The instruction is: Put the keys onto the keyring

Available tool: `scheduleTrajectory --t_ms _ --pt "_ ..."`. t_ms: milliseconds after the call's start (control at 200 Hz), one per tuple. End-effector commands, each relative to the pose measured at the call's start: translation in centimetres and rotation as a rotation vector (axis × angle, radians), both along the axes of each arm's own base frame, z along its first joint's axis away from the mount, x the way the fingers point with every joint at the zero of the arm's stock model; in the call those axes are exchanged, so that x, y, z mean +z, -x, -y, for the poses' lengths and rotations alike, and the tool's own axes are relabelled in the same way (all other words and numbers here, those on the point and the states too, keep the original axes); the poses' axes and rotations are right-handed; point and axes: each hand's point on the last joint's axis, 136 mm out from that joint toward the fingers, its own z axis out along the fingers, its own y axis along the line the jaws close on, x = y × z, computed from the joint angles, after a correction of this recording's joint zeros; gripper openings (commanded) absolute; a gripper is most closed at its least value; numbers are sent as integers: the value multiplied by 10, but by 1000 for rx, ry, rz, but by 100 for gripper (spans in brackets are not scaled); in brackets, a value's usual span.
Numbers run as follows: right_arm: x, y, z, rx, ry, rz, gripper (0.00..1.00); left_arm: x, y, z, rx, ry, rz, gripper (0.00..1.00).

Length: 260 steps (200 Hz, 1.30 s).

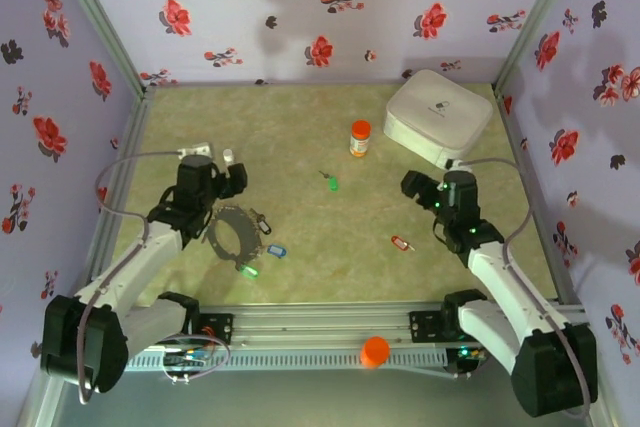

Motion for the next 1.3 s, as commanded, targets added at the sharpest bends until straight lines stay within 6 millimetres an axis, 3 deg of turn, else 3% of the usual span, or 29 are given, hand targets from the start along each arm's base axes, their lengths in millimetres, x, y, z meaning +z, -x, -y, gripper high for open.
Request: scheduleTrajectory --t_ms 0,140,230,470,610,775,1070,1295 --pt "-8 22 -33 98 -76 -120 86 -32 34 14 15 36 -207 94" --pt "-15 36 -65 192 -76 -169 85 -58 62 32 3 22 -353 93" --pt "-19 38 -79 231 -63 -183 85 -71 78 42 -17 -7 -421 88" --pt "-26 29 -97 276 -33 -204 85 -83 102 57 -70 -88 -507 75" --pt "-23 26 -99 279 -31 -196 85 -88 102 58 -96 -129 -526 64" --pt "-20 23 -98 267 -28 -180 84 -97 95 61 -130 -208 -559 61" --pt "-16 26 -95 262 -32 -169 84 -116 83 75 -151 -218 -575 46" --pt "-7 26 -93 259 -27 -140 84 -126 82 80 -173 -220 -588 25"
